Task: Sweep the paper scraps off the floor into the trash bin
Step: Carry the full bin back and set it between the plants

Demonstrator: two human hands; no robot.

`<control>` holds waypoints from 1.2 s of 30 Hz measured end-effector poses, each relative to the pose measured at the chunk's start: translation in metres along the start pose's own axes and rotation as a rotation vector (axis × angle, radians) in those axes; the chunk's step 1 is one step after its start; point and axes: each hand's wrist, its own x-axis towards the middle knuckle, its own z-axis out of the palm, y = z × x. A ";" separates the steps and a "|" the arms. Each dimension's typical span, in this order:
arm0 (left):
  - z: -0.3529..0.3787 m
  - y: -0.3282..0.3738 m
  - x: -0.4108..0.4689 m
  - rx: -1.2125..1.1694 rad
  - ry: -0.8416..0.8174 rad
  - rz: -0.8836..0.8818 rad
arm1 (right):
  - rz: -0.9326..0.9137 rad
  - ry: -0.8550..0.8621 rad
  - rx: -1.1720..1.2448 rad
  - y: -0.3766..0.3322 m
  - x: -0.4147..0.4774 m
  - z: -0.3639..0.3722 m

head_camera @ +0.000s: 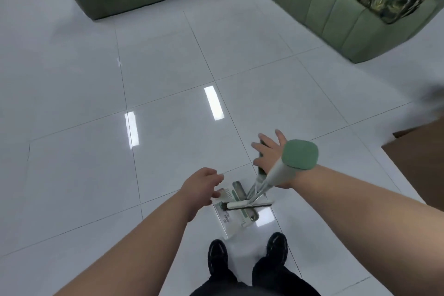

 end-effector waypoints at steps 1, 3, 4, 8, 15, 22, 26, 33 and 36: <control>-0.002 -0.003 0.000 -0.005 0.016 -0.008 | -0.014 -0.036 -0.086 -0.002 0.009 0.002; -0.004 -0.009 0.000 -0.026 0.044 -0.023 | -0.033 -0.011 -0.185 -0.003 0.019 0.004; -0.005 -0.011 0.000 -0.033 0.056 -0.022 | -0.036 0.031 -0.207 -0.003 0.020 0.004; 0.000 -0.009 -0.002 -0.023 0.053 0.001 | 0.102 0.026 -0.025 0.003 -0.015 0.003; 0.030 0.023 -0.002 0.087 -0.084 0.101 | 0.647 0.039 0.853 0.006 -0.092 0.020; 0.106 0.072 -0.020 0.286 -0.295 0.255 | 1.306 0.439 1.761 0.009 -0.183 0.057; 0.180 0.097 -0.050 0.397 -0.421 0.377 | 1.537 0.657 2.014 0.008 -0.251 0.089; 0.322 0.107 -0.112 0.605 -0.613 0.511 | 1.723 0.830 2.042 0.002 -0.363 0.172; 0.396 0.101 -0.139 0.696 -0.667 0.568 | 1.813 0.837 2.003 0.004 -0.418 0.215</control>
